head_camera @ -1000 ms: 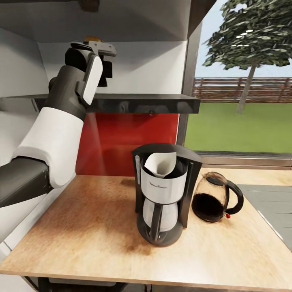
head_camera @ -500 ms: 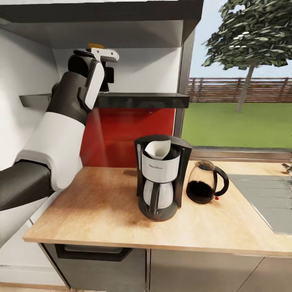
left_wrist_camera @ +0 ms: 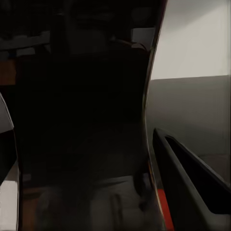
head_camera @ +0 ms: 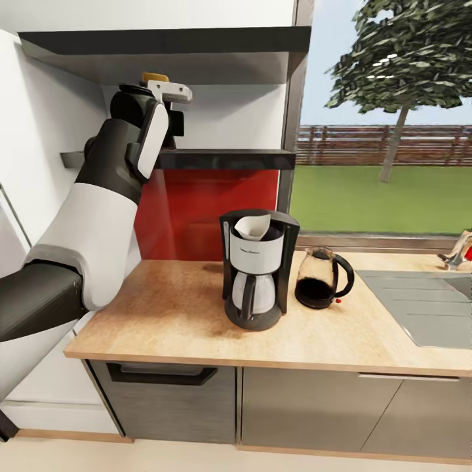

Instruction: Set up a coffee station on the kitchen countertop: keep the coffee maker on the countertop, move the bottle of coffee from the kitchen shelf to the counter next to the coffee maker, place a paper coffee filter on top of the coffee maker, put the saucer next to the coffee maker with the coffee cup on the saucer, and place the electric kettle next to the coffee maker.

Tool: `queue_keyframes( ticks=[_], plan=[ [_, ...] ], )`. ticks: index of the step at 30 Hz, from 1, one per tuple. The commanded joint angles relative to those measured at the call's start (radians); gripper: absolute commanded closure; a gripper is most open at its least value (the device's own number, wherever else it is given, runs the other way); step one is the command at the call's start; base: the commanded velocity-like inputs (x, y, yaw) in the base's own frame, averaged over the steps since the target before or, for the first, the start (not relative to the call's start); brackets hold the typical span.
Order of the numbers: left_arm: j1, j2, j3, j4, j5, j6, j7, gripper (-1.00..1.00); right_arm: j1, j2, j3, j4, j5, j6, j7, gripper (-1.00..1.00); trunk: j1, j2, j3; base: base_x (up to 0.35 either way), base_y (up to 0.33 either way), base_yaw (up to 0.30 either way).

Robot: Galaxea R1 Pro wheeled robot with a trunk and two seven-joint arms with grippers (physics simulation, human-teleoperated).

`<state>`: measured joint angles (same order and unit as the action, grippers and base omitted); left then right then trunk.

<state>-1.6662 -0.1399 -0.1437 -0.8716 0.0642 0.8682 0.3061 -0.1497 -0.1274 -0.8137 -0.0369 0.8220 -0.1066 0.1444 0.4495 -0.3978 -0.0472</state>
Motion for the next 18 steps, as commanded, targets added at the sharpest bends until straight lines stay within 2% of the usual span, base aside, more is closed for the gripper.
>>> queue_keyframes(
  ticks=[1,5,6,8,10,18],
  plan=[
    [-0.001,0.000,-0.002,-0.007,0.005,0.004,0.005,1.00,-0.001,0.000,-0.008,0.000,0.006,-0.002,0.004,-1.00,0.000,-0.002,-0.002,-0.034,0.000,0.000],
    [0.031,0.000,-0.003,-0.090,0.007,0.020,-0.007,1.00,-0.001,0.000,-0.008,0.000,0.006,-0.002,0.004,-1.00,0.000,-0.002,-0.002,-0.012,0.000,0.000],
    [0.055,0.001,-0.003,-0.145,0.011,0.045,-0.028,1.00,-0.001,0.000,-0.007,0.000,0.006,-0.002,0.004,-1.00,0.000,-0.002,-0.002,-0.002,0.000,0.000],
    [0.071,0.005,-0.002,-0.174,0.011,0.078,-0.063,1.00,-0.001,0.000,-0.007,0.000,0.006,-0.002,0.005,-1.00,0.000,-0.002,-0.002,-0.001,0.000,0.000],
    [0.083,0.018,-0.003,-0.185,0.011,0.091,-0.082,1.00,-0.001,0.000,-0.008,0.000,0.006,-0.002,0.004,-1.00,0.000,-0.002,-0.002,-0.104,0.000,0.000],
    [0.097,0.022,-0.001,-0.191,0.011,0.095,-0.087,1.00,-0.001,0.000,-0.008,0.000,0.006,-0.002,0.004,-1.00,0.000,-0.002,-0.002,-0.306,0.000,0.000]
  ],
)
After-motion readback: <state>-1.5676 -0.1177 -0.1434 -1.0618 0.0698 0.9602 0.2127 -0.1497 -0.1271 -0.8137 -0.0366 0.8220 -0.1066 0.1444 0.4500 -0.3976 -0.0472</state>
